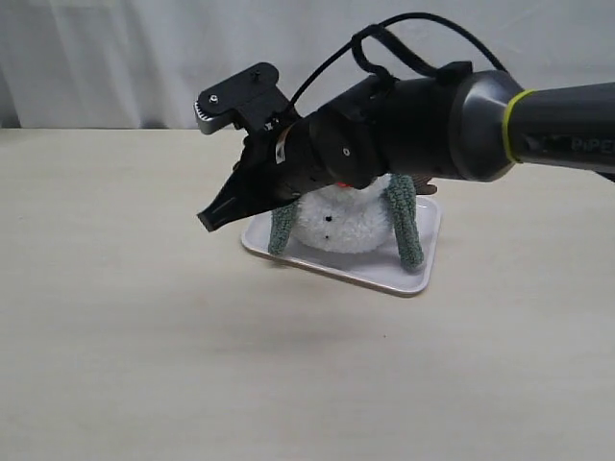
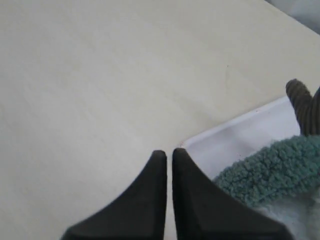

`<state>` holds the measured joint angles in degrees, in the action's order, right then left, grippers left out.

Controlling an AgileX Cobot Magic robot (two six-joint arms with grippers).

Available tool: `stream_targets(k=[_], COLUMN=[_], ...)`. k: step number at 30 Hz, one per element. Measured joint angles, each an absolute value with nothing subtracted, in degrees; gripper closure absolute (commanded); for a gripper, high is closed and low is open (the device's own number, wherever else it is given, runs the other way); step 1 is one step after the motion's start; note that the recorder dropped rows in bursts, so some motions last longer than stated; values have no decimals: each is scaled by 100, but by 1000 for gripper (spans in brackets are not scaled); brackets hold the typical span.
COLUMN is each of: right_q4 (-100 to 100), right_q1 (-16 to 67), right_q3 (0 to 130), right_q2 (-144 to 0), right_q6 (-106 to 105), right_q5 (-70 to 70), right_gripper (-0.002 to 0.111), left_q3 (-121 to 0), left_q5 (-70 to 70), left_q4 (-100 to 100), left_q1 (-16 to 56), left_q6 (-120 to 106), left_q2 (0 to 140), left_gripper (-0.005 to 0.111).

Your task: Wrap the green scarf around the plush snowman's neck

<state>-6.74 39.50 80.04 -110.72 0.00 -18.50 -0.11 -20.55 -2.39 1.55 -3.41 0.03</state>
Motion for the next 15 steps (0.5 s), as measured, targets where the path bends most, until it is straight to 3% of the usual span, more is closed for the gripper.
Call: stream_targets(k=[2,8,15], right_q4=[-851,-923,-948], right_q1=[3950,3939,3939], right_q3=[7957,7952,7840], right_q2=[-11109,-11186,-11193], right_q6=[131,273,1356], right_q5=[-1850,-2370,-3144], right_gripper=[97,60,60], left_q3=[-11,-11,-11], left_q5=[-2055,-2055,-2055], left_q4=[-239,-239,-239], left_q1=[155,155,155], left_q6=[-341,-341,-341], left_q2=[3,3,3], left_gripper=[107,107,107])
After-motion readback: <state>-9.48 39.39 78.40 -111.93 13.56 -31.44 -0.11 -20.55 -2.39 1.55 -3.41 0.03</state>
